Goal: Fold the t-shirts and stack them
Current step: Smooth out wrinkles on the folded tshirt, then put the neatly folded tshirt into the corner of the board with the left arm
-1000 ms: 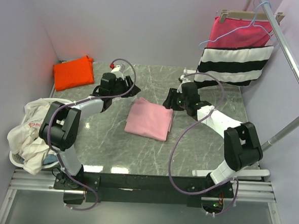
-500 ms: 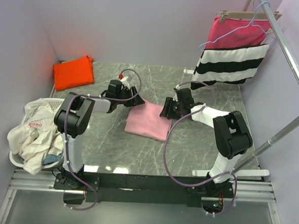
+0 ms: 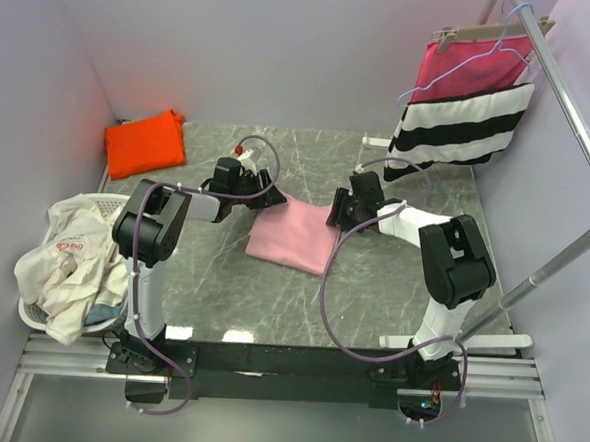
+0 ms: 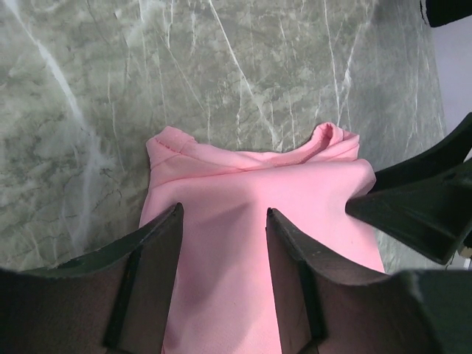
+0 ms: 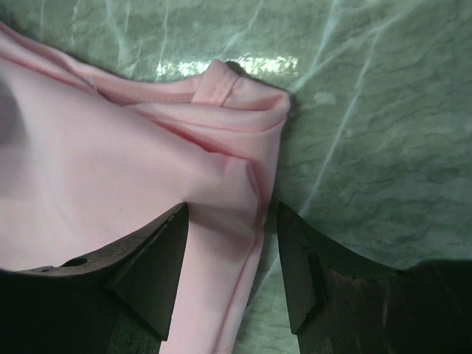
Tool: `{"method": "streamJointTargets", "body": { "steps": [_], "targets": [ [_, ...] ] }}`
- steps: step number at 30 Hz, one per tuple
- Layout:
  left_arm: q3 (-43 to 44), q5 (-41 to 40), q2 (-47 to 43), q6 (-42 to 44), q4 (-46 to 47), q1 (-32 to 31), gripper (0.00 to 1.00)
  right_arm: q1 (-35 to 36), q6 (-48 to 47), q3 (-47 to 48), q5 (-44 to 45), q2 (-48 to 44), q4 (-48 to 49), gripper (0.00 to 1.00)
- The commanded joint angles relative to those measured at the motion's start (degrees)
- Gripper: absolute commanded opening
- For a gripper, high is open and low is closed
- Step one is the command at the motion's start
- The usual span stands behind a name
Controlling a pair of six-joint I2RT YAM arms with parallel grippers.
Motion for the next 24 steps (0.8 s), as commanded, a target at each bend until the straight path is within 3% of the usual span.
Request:
{"method": "streamJointTargets", "body": {
  "steps": [1, 9, 14, 24],
  "targets": [
    [-1.2, -1.5, -2.4, 0.8, 1.3, 0.4, 0.55, -1.2, -0.6, 1.6, 2.9, 0.2, -0.7, 0.59],
    [-3.4, -8.8, -15.4, 1.6, -2.6, 0.4, 0.58, -1.7, -1.6, -2.3, -0.7, -8.1, -0.5, 0.59],
    [-6.2, -13.5, -21.1, 2.2, -7.6, 0.4, 0.59, -1.7, -1.1, -4.8, -7.6, -10.6, 0.0, 0.60],
    [-22.4, -13.2, -26.3, 1.8, -6.0, 0.4, 0.61, -1.7, 0.4, -8.6, -11.3, -10.3, 2.5, 0.60]
  ]
}}
